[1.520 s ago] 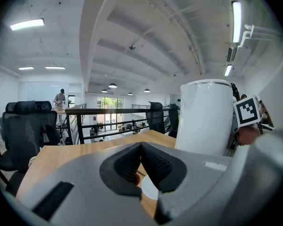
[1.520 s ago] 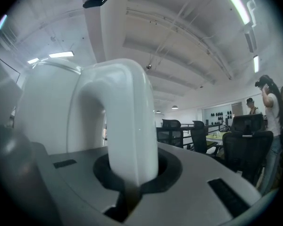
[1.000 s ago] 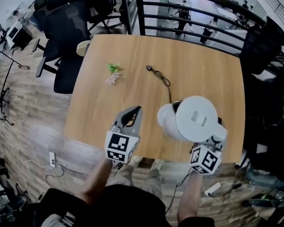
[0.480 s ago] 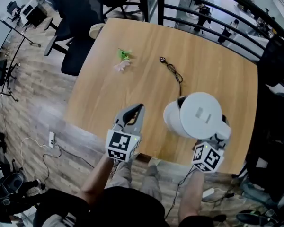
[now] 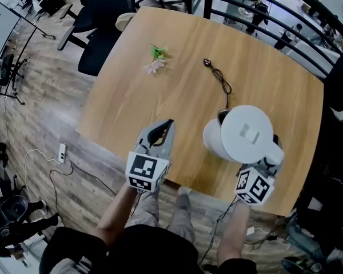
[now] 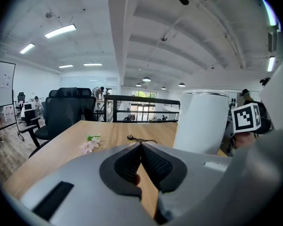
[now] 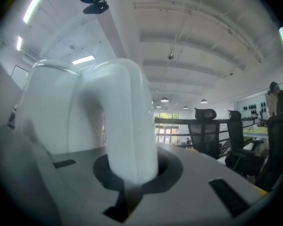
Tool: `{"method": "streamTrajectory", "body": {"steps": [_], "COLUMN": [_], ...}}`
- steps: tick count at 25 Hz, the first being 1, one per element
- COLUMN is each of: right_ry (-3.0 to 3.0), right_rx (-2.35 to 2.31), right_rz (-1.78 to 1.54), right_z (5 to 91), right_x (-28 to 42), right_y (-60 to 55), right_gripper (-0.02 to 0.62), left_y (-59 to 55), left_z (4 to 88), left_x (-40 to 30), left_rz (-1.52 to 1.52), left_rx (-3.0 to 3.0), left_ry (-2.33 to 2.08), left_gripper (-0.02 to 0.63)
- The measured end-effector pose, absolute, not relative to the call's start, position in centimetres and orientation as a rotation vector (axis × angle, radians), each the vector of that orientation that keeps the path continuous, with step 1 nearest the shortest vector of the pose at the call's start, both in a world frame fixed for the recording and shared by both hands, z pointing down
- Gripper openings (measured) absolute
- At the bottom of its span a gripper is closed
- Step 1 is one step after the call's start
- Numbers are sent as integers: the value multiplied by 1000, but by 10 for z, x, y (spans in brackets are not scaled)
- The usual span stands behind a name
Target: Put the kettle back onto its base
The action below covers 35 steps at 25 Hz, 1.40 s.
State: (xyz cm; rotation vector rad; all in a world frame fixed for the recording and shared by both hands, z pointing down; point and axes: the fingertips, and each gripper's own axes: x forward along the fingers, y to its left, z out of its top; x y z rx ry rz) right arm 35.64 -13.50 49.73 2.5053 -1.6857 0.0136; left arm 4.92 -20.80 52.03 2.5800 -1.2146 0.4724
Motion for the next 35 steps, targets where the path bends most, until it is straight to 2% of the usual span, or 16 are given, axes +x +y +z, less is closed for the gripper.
{"method": "streamTrajectory", "body": {"steps": [35], "right_ry": [-1766], "right_rx": [2477], "right_rz": [-5], "right_z": [551], "right_x": [349], "right_y": [-142], "right_gripper": [15], "left_y": [-196], "left_z": [565], "left_x": [43], "left_rz": [488], "left_rx": [2487], "left_ry": [-1224], "left_gripper": [2]}}
